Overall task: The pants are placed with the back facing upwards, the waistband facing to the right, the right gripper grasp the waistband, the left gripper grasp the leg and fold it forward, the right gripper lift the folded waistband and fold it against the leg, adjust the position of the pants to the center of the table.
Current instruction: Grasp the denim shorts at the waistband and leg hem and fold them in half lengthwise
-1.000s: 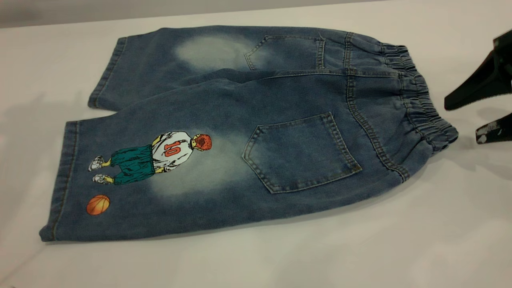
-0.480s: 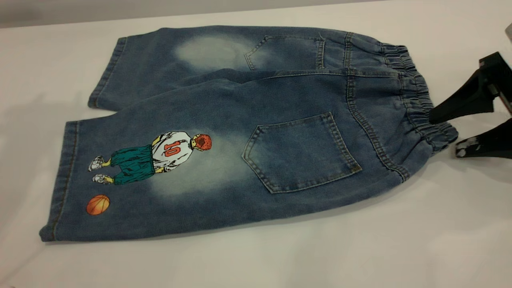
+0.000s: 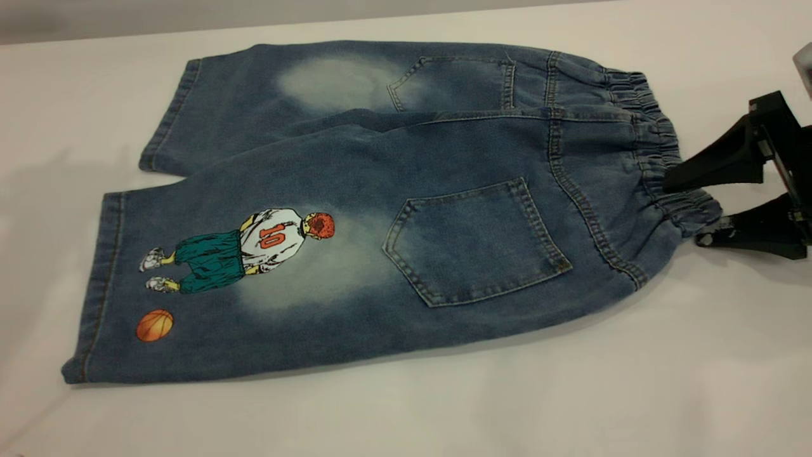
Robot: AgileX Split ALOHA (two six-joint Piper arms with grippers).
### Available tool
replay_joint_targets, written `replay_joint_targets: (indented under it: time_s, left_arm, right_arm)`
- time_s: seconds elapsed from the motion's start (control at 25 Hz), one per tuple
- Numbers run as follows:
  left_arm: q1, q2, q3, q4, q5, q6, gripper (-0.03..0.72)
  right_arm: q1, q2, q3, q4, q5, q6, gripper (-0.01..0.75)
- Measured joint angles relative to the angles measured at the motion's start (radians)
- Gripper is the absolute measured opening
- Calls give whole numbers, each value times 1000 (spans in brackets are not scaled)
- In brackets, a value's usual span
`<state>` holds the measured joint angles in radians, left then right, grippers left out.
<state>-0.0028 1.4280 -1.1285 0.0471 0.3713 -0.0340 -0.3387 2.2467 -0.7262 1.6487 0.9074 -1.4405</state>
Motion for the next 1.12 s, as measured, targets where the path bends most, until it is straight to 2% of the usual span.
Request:
replay_joint_targets:
  time_s: [0.16, 0.28, 0.52, 0.6, 0.92, 1.12]
  left_arm:
    - [0, 0, 0, 1, 1, 0, 497]
    - [0, 0, 0, 1, 4, 0, 497]
    - [0, 0, 0, 1, 14, 0, 497]
    - [0, 0, 0, 1, 14, 0, 497]
    - [0, 0, 0, -1, 99, 0, 497]
    - [0, 0, 0, -1, 96, 0, 497]
  right_arm:
    - [0, 2, 0, 7, -11, -22, 482]
    - [1, 2, 0, 8, -34, -21, 402]
    - [1, 3, 0, 3, -50, -21, 92]
    - [1, 3, 0, 3, -45, -21, 41]
    - [1, -90, -1, -45, -35, 21, 34]
    - [1, -192, -1, -84, -32, 67, 34]
